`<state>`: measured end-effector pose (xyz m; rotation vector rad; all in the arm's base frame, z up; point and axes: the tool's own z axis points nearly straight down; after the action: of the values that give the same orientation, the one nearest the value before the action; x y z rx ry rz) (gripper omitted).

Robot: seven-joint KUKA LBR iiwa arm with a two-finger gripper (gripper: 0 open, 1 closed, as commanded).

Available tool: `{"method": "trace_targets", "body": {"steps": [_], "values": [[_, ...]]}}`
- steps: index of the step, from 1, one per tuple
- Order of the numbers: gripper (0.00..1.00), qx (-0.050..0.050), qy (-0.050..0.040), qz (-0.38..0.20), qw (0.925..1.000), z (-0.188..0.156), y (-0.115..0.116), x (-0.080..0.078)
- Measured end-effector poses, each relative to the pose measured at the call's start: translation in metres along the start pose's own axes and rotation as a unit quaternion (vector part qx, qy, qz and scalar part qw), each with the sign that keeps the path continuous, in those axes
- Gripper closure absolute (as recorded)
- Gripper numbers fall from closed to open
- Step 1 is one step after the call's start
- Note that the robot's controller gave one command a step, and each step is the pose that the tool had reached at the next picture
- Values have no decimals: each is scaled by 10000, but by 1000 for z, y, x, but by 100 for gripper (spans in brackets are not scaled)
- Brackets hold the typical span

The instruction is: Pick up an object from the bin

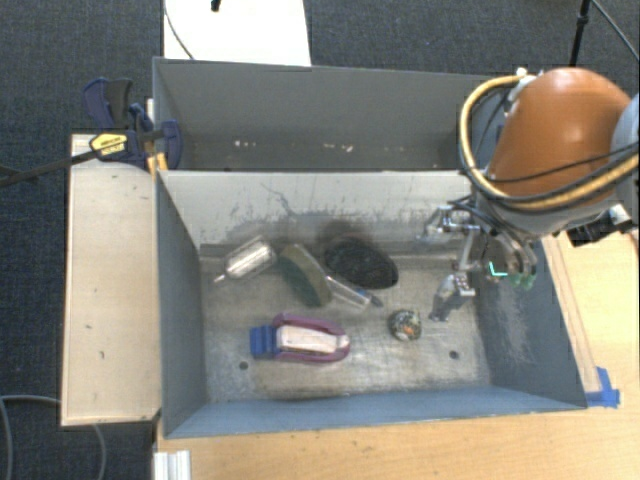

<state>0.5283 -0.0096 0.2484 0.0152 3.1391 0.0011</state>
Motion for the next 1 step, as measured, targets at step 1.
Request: {"method": "trace_targets", "body": {"steps": [1], "values": [[0,-26,4,-680,9977,178,94,-51]]}}
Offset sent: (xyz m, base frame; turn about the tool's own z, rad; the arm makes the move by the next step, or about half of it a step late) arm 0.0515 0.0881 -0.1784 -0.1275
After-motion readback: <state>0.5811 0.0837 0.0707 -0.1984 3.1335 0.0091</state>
